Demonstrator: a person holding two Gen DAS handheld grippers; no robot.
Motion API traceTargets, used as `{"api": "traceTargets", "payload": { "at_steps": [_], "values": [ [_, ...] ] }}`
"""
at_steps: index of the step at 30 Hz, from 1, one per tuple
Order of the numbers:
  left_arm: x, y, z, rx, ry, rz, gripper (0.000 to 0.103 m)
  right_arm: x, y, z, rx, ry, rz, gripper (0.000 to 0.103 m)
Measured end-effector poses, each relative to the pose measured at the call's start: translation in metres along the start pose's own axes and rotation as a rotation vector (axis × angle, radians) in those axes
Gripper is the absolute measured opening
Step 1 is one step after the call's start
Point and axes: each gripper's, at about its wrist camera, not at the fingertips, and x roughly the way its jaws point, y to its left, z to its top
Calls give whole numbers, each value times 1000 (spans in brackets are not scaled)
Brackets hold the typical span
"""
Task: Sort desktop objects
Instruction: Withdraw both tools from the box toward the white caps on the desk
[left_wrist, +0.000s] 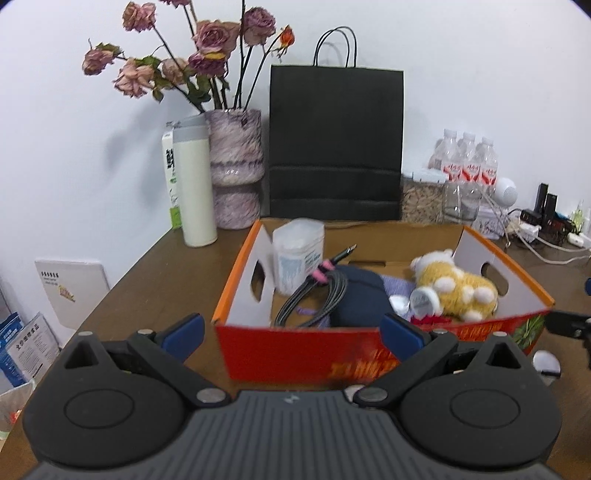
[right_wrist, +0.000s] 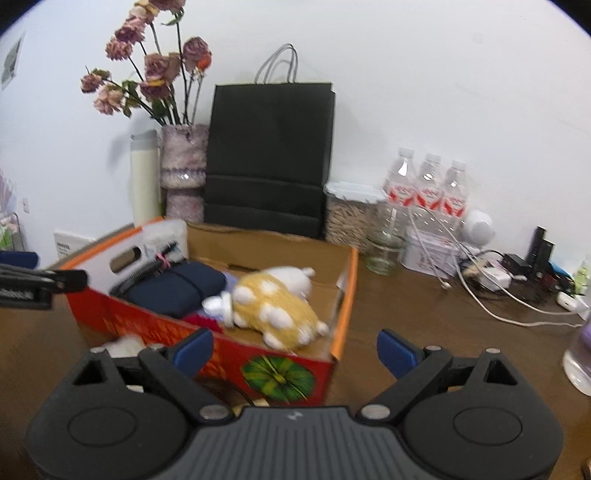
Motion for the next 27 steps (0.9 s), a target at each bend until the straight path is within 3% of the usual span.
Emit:
{"api": "traceTargets", "payload": {
  "at_steps": [16, 27],
  "values": [
    [17, 2, -39, 63, 148, 32, 103, 13, -26, -46, 6, 136, -65, 94],
    [27, -10, -39, 73, 164, 29, 103, 32, -37, -34, 66, 123, -47, 93]
  ]
}}
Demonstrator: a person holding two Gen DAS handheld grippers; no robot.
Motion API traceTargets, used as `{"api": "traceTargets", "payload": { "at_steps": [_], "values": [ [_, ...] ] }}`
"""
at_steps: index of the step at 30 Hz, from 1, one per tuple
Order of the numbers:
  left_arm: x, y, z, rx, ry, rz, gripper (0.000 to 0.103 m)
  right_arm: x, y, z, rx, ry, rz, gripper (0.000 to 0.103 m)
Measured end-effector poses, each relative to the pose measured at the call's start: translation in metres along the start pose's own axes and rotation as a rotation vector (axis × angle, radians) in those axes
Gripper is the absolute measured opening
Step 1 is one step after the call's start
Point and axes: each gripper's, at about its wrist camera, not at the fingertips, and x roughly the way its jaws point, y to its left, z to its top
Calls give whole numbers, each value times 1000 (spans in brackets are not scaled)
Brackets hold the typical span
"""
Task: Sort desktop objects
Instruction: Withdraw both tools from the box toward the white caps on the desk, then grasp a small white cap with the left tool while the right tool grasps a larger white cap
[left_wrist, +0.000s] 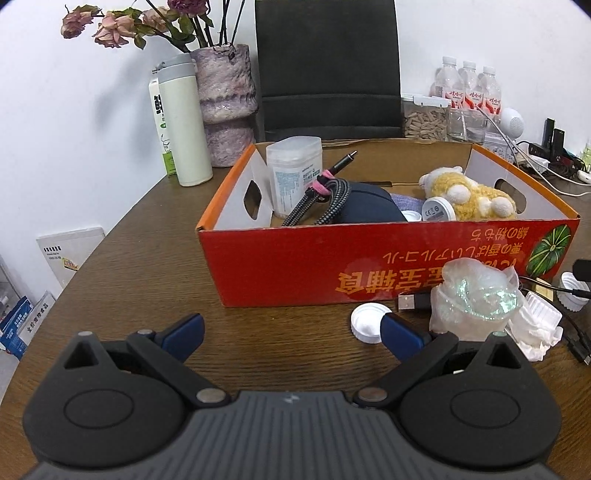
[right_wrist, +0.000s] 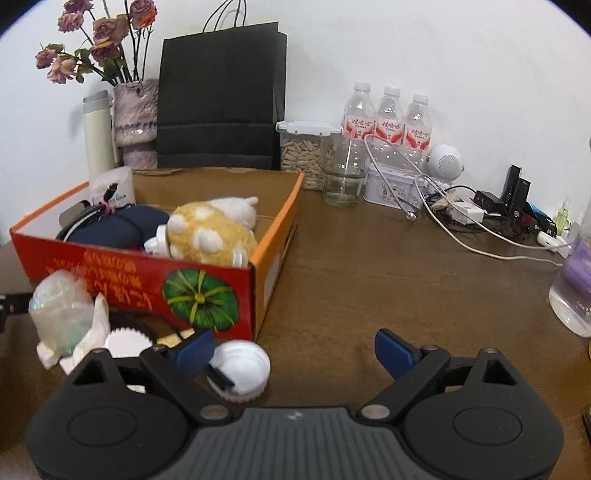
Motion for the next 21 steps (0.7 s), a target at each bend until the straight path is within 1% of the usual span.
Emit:
{"api": "traceTargets", "payload": {
  "at_steps": [5, 8, 10, 14, 18, 21],
  "values": [
    [4, -2, 2, 3, 7, 0, 103, 11, 8, 0, -22, 29, 22, 93],
    [7, -3, 2, 6, 14, -1, 103, 12, 10, -4, -16, 31, 39, 92],
    [10, -5, 2, 9, 18, -2, 103, 11, 9, -5, -5, 31, 51, 88],
    [15, -10, 4, 18, 23, -6, 103, 11, 7, -6, 4, 35, 64, 88],
    [19, -14, 5, 25, 24, -10, 103, 10, 6, -7, 3, 40, 78, 86],
    [20, -16, 6, 32, 24, -13, 103, 14, 3, -9, 7, 67, 75, 74]
  ]
}}
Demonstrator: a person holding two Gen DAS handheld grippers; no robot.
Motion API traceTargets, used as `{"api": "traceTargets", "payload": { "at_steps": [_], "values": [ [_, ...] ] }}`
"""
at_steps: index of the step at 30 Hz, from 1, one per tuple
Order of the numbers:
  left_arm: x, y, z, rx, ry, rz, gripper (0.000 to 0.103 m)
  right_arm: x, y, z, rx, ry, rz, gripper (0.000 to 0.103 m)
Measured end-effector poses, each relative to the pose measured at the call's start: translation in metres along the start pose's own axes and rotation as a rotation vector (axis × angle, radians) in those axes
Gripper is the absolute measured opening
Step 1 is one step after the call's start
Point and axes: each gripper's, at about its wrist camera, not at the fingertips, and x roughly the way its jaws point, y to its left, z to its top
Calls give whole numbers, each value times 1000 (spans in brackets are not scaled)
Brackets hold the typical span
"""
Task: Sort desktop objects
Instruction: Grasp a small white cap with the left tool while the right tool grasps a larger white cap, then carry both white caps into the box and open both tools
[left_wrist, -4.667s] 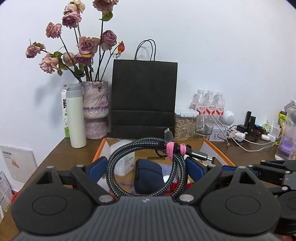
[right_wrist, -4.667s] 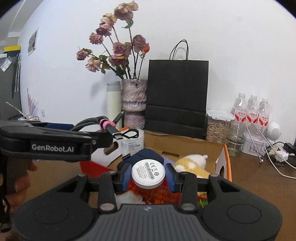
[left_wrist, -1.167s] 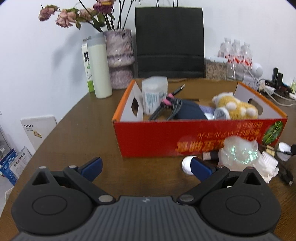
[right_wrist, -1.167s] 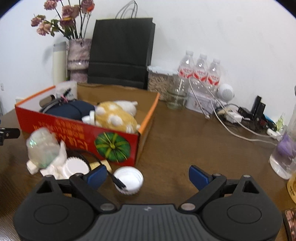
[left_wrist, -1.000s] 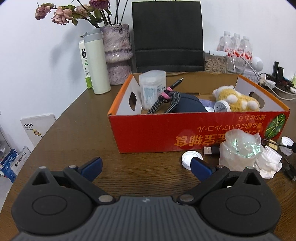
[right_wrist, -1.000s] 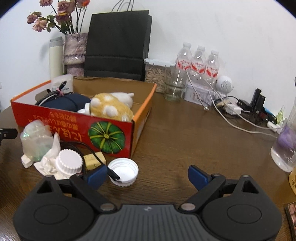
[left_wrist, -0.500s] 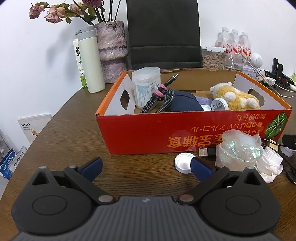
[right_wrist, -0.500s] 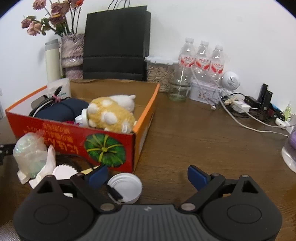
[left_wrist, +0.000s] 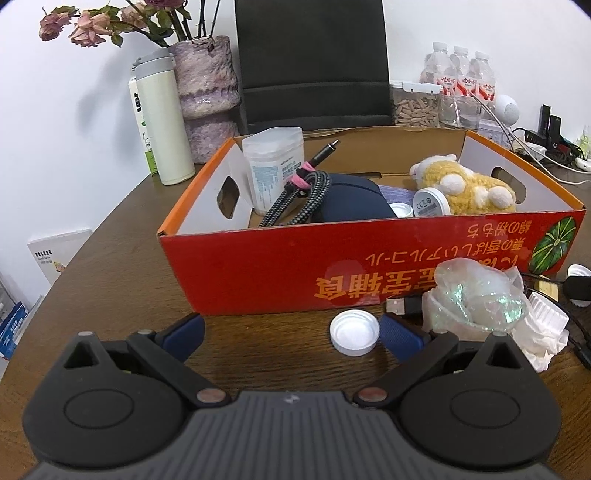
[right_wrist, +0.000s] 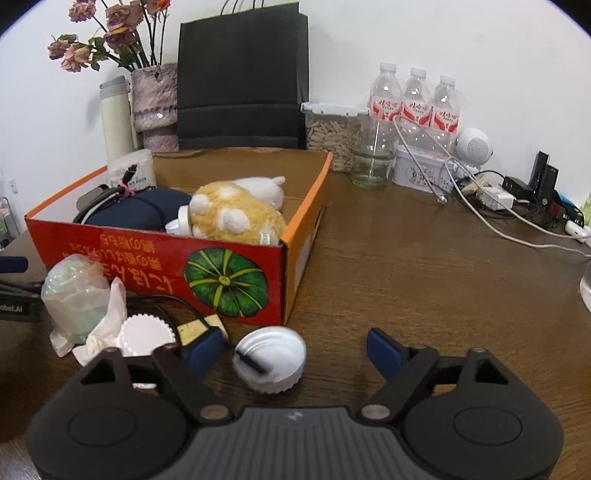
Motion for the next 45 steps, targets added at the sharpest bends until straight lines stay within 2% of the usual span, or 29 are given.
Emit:
{"api": "traceTargets", "payload": {
  "at_steps": [8, 13, 19, 23, 25, 28, 29, 38, 45],
  "values": [
    [4, -1, -1, 2, 7, 2, 103, 5, -5, -4, 10, 14, 1, 70],
    [8, -3, -2, 7, 12, -4, 103, 5, -5, -4, 9, 1, 15, 62],
    [10, -2, -3, -19, 9, -34, 102, 4, -4, -6, 15, -17, 9, 61],
    [8, -1, -5, -42, 2, -85, 80, 3, -3, -8, 17, -32, 12, 55],
    [5, -2, -5, -38, -3, -112, 68, 2, -2, -9, 14, -41, 20, 41],
    [0, -7, -6, -18, -13, -139, 44, 1, -1, -10, 15, -47, 25, 39],
    [-1, -8, -6, -15, -15, -147, 31, 0, -1, -11, 19, -49, 27, 39],
    [-12, -11, -11, -17, -35, -148, 29, -11, 0, -17, 65, -86, 29, 39],
    [-36, -6, -7, -26, -108, -116, 29, -34, 1, -17, 70, -159, 5, 39]
  ]
}}
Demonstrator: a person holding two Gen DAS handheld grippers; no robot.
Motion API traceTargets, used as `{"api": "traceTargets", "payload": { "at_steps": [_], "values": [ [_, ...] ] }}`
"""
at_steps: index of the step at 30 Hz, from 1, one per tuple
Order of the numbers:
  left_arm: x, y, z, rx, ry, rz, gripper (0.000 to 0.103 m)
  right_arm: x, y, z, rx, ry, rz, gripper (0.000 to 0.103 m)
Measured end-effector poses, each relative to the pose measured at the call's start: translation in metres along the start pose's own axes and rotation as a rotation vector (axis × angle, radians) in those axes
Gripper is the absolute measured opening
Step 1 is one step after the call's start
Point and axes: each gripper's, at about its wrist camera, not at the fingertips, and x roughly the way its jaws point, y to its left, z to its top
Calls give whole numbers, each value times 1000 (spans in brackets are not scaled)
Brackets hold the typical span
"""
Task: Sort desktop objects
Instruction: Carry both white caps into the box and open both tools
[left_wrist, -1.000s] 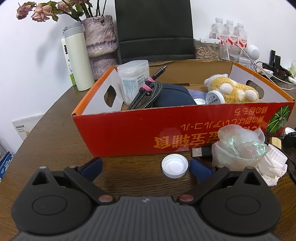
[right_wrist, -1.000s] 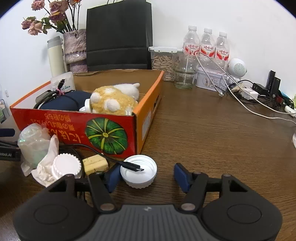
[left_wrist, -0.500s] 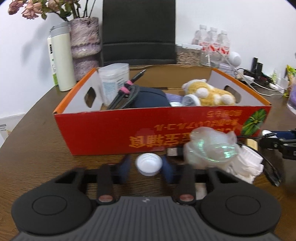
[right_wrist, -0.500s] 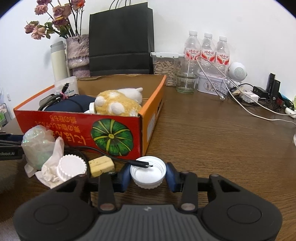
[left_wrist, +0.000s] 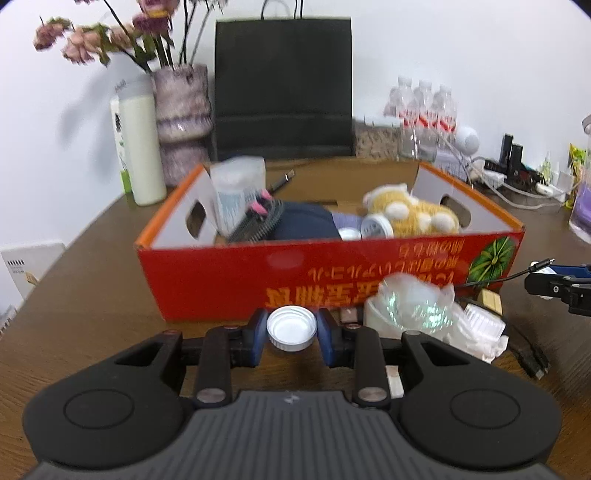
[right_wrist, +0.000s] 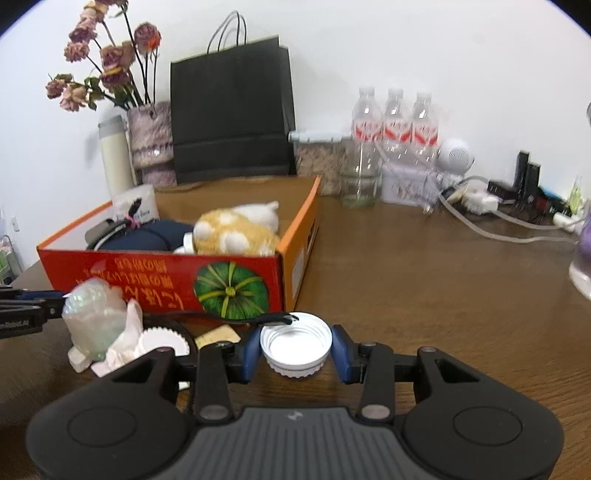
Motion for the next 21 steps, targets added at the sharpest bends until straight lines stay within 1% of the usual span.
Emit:
{"api": "traceTargets", "payload": {
  "at_steps": [6, 11, 16, 21],
  "values": [
    [-25, 2, 16, 3, -76, 2, 29, -22, 6, 18, -35, -81, -2, 39],
    [-39, 1, 36, 7, -140, -7, 30, -36, 17, 42, -74, -153, 15, 39],
    [-42, -3, 55, 0, -174, -24, 30, -41, 34, 67, -104, -212, 47, 39],
    [-38, -9, 67, 4, -195, -37, 30, -36, 49, 83, -122, -240, 79, 39]
  ]
}}
